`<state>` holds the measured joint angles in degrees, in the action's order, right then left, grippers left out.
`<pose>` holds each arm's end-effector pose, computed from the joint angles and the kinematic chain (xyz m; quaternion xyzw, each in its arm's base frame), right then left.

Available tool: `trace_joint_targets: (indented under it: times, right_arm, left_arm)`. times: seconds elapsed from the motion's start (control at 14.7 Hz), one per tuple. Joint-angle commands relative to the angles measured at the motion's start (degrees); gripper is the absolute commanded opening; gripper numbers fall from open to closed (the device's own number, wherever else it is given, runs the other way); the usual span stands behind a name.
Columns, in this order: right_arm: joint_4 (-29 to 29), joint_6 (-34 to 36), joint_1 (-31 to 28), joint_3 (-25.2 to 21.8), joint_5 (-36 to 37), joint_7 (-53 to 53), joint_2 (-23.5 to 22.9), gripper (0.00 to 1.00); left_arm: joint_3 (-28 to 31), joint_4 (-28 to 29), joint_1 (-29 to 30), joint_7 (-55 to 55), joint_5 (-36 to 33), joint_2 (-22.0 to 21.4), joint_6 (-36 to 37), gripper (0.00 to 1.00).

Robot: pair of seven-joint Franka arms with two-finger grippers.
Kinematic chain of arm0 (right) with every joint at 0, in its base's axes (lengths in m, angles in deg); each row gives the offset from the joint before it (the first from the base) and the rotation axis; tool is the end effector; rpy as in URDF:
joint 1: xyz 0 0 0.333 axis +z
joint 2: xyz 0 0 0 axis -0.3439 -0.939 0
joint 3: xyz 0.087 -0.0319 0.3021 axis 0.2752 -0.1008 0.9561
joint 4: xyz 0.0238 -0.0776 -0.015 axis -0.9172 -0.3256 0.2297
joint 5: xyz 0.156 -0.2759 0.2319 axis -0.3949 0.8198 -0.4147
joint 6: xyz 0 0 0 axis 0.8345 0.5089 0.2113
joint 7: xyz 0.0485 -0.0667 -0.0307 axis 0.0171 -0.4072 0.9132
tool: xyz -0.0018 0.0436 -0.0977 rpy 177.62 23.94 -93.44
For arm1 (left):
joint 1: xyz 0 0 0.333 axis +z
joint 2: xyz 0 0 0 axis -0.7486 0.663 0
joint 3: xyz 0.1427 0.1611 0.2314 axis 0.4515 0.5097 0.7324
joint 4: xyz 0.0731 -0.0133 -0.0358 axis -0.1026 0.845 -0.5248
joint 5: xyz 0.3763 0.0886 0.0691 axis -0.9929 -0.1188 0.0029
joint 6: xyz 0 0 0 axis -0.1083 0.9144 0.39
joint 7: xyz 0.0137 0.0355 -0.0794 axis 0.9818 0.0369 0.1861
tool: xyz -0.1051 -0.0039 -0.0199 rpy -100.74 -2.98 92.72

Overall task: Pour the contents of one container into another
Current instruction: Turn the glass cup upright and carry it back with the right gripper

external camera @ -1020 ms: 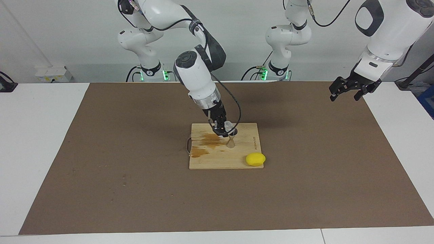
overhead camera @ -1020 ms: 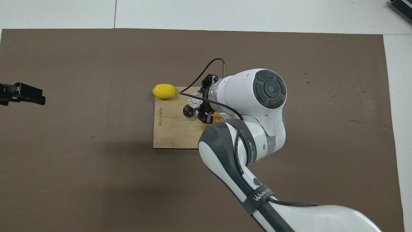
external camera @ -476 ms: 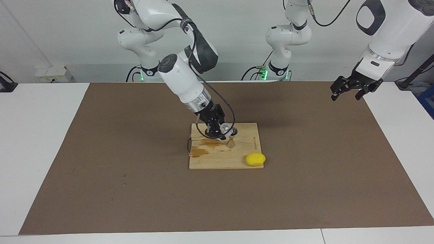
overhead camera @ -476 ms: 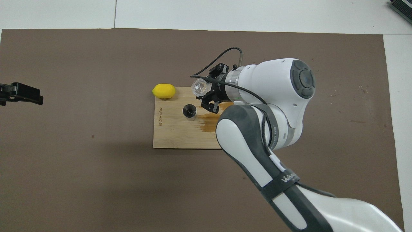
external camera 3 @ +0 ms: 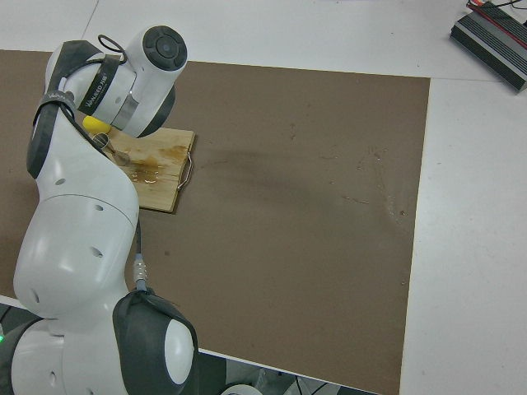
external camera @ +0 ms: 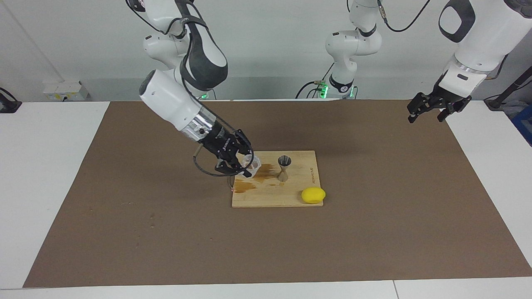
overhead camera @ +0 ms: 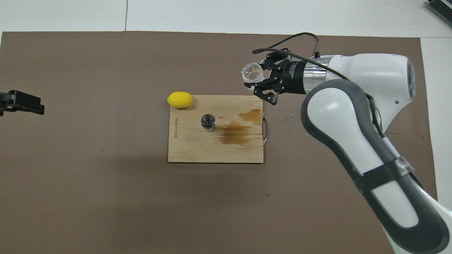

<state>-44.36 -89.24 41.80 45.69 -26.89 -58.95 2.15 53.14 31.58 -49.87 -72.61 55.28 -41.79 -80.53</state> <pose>0.6377 0.2016 0.4784 -0.5151 0.7547 0.2205 0.3412 0.5638 0.0115 0.6078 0.9999 -0.0141 0.0012 0.0053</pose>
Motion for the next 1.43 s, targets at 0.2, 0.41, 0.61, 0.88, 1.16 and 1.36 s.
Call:
trace_joint_targets:
  times: [0.2, 0.41, 0.61, 0.88, 1.16, 1.36]
  right_arm:
    - [-8.7, 7.3, -11.5, 0.8, -12.5, 12.0, 5.0, 0.00]
    - [-12.9, 11.8, -16.5, 0.8, -15.5, 19.4, 5.8, 0.00]
    - [-16.6, 16.0, -20.6, 0.8, -17.5, 27.1, 5.5, 0.00]
    - [-20.5, 22.3, -26.2, 0.8, -17.4, 36.8, 4.4, 0.00]
    - [-20.1, 28.2, -31.5, 0.8, -17.0, 46.4, -1.5, 0.00]
    - [-20.1, 28.7, -34.8, 0.8, -16.2, 49.6, -4.3, 0.00]
  left_arm:
    - [-0.3, -0.3, 0.5, 0.3, -0.8, -0.8, 1.4, 1.00]
    - [-0.2, -0.3, 0.6, 0.4, -0.8, -1.1, 2.2, 1.00]
    - [-0.2, -0.3, 0.6, 0.5, -0.8, -1.2, 3.2, 1.00]
    - [-0.3, -0.3, 0.6, 0.7, -0.8, -1.6, 3.6, 1.00]
    - [-0.3, -0.2, 0.7, 0.5, -0.8, -1.7, 4.6, 1.00]
    - [-0.3, 0.0, 1.0, 0.4, -0.8, -1.9, 4.5, 1.00]
